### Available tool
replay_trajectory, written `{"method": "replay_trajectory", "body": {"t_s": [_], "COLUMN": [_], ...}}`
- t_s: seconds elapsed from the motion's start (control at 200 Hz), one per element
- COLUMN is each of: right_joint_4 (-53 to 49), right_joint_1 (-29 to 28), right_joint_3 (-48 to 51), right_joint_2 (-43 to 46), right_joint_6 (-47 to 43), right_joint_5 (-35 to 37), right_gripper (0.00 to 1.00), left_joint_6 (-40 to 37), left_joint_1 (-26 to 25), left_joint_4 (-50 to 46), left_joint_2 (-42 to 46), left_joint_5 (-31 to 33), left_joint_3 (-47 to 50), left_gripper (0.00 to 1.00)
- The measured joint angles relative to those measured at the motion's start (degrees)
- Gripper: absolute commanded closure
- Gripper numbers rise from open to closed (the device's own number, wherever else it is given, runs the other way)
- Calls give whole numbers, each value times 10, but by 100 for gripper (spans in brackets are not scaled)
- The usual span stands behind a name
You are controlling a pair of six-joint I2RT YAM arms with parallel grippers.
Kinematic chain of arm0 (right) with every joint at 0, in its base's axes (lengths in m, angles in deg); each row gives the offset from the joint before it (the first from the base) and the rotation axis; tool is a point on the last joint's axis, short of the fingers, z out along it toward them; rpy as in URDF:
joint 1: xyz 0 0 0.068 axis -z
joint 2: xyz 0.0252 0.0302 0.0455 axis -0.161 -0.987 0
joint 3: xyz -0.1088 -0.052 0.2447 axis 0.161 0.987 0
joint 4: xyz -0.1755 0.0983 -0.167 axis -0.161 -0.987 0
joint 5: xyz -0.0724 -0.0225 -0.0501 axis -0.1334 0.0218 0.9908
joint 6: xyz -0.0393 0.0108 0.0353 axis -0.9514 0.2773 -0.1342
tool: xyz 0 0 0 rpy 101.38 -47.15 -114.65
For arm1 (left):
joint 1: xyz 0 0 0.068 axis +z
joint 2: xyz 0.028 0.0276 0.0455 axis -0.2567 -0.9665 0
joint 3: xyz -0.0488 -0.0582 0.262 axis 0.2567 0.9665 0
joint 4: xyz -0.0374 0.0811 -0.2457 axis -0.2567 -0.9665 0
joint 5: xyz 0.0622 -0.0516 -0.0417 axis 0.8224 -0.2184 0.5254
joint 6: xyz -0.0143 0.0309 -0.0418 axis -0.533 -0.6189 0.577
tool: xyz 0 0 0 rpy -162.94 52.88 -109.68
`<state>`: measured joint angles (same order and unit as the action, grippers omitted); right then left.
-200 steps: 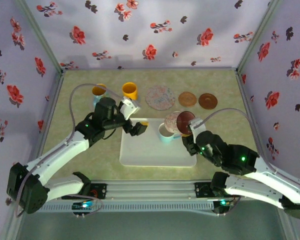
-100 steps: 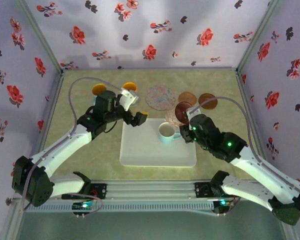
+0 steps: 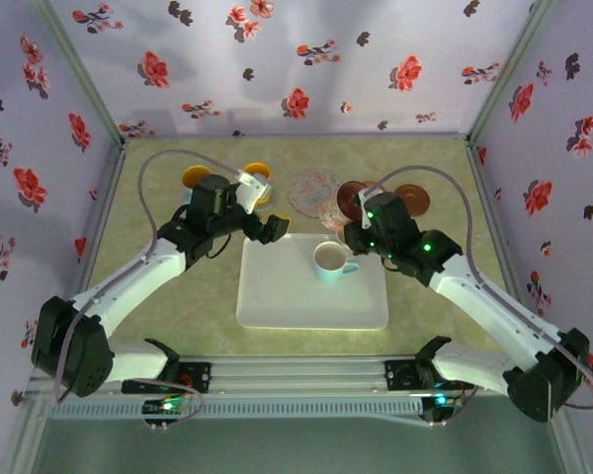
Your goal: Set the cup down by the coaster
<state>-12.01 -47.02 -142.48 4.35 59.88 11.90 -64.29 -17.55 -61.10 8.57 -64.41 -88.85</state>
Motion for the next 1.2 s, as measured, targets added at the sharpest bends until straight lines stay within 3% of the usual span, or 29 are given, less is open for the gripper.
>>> {"method": "replay_trajectory", "body": {"t_s": [0.81, 1.2], "right_joint_4": [51, 43], "right_joint_1": [26, 28], "right_joint_3": [-123, -242], "right_joint_2": [-251, -386], "right_joint_6": [-48, -78], "right_joint_5": [-28, 16], "right_gripper": [100, 100], "left_joint_6": [13, 12], "left_joint_1": [34, 36], "left_joint_4": [34, 42], "left_joint_2": [-48, -79], "left_joint_5": [2, 2], "left_joint_3": [0, 0], "left_gripper": [0, 0]}}
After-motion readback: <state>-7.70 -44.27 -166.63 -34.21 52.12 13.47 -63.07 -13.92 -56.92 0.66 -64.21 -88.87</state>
